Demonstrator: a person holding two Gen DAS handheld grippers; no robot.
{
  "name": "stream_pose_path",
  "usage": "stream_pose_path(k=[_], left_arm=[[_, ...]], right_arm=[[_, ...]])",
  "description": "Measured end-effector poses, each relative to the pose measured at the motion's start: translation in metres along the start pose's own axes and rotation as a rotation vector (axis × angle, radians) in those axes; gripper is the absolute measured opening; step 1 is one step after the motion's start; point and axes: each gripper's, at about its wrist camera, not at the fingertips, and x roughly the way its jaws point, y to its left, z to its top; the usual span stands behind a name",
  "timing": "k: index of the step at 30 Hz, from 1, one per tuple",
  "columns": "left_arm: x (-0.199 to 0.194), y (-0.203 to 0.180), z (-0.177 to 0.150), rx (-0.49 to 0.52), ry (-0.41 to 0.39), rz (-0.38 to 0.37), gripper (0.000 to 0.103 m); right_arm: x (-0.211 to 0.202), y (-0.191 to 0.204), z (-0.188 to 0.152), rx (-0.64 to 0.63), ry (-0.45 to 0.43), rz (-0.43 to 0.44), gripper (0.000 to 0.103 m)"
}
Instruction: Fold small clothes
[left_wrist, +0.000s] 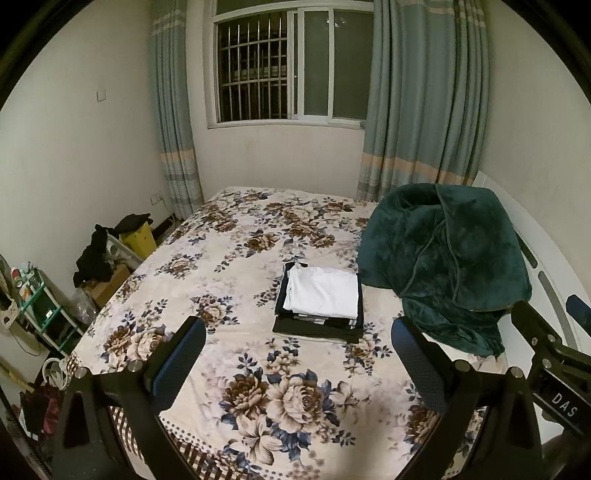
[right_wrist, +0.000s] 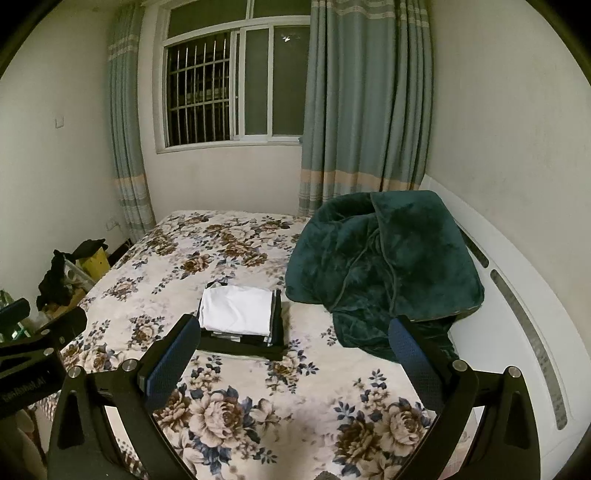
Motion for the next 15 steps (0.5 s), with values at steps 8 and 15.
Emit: stream_pose_path(k=[8, 15], left_arm=[[-0.007, 0.003, -0.002, -0.004, -0.001, 0.008, 0.103], [-0.012, 0.005, -0.005, -0.009, -0.005, 0.018, 0.103]], right_arm=[[-0.004, 0.007, -0.002, -0.005, 0.000, 0.008, 0.103], [-0.005, 0.008, -0.004, -0.003, 0.001, 0.009, 0.103]])
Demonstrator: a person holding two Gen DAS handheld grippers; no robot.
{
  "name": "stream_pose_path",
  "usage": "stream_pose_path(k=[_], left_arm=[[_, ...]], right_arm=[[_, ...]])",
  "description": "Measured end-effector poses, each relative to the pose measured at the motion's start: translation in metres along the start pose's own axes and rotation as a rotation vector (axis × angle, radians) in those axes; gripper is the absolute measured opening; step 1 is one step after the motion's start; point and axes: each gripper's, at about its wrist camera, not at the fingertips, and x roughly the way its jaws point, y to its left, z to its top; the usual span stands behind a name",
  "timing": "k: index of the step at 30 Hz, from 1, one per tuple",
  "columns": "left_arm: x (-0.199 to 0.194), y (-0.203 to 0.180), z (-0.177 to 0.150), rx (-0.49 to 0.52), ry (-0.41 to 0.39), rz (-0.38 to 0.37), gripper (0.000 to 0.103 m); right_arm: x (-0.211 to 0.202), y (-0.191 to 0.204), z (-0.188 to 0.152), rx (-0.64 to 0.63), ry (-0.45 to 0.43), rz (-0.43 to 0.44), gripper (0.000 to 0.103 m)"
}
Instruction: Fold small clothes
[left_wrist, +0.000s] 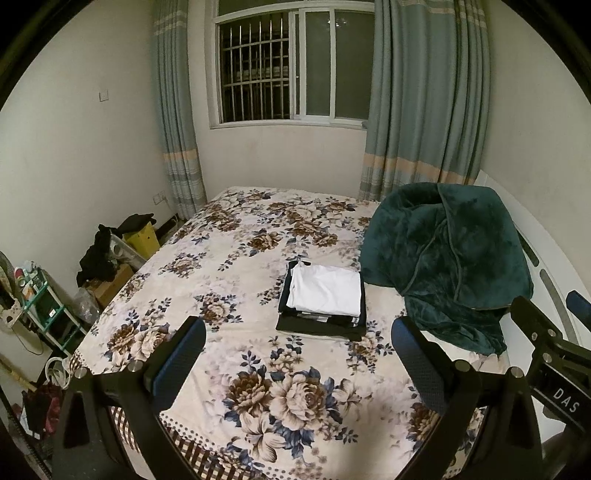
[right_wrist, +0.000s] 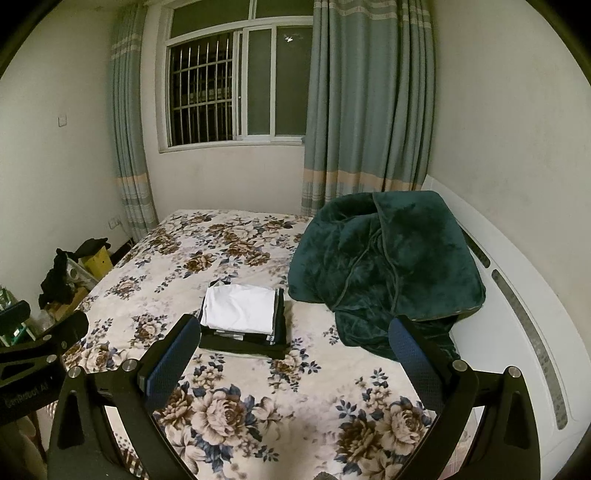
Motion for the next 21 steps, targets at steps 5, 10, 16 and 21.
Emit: stream_pose_path(k=[5, 10, 16, 21], left_arm=[[-0.0045, 0.0038, -0.0026, -0.003, -0.005, 0.011, 0.103], [-0.0063, 0.0070, -0.0023, -0.005, -0.010, 0.016, 0.103], [-0.0050, 0.0082, -0.0027, -0.006, -0.008, 0.025, 0.103], [-0.0045, 0.0085, -0.0030, -0.007, -0.008, 0.028, 0.103]], right_arm=[[-0.0019, 0.0034, -0.0014, 0.000, 0.000, 0.003, 0.103], [-0.0036, 0.0071, -0.0025, -0.002, -0.003, 0.003, 0.103], [-0.0040, 0.0077, -0.0035, -0.001, -0.003, 0.002, 0.103], [-0.0043, 0.0081, -0.0046, -0.003, -0.003, -0.001, 0.103]])
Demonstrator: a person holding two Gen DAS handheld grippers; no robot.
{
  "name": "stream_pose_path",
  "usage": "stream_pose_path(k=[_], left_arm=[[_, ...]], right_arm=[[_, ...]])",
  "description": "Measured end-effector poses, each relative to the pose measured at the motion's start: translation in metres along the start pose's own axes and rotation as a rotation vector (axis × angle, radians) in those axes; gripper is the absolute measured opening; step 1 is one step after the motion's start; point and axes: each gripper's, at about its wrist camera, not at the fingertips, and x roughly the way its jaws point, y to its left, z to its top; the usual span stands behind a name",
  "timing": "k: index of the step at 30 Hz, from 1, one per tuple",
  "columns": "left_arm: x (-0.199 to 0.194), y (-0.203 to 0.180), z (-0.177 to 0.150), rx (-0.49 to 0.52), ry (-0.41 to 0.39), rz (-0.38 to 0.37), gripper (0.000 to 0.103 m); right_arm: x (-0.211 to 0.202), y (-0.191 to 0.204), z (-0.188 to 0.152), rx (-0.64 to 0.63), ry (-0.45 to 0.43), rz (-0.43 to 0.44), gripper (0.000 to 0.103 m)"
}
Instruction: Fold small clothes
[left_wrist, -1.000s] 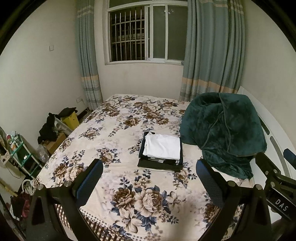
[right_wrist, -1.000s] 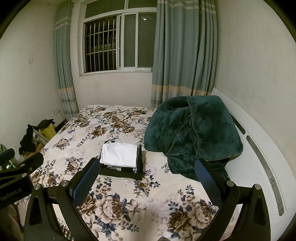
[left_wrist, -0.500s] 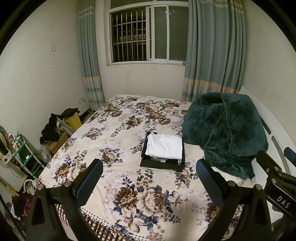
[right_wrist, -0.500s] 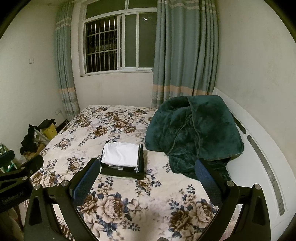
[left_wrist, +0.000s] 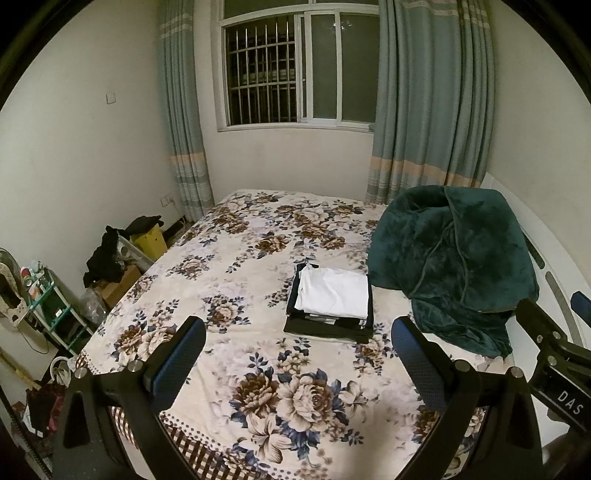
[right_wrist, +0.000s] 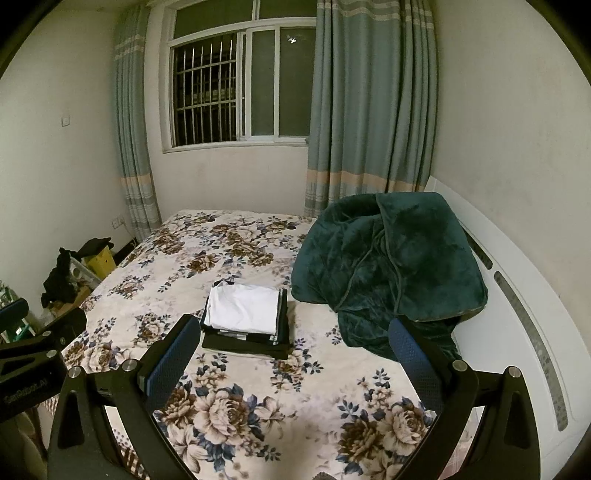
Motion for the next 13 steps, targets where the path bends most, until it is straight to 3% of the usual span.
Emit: stream_pose_path(k=[13], left_arm=[[-0.0035, 0.0011, -0.0026, -0.006, -0.026, 0.016, 0.103]], right_arm=[[-0.0015, 0.0024, -0.0032, 0.007, -0.001, -0.004, 0.103]])
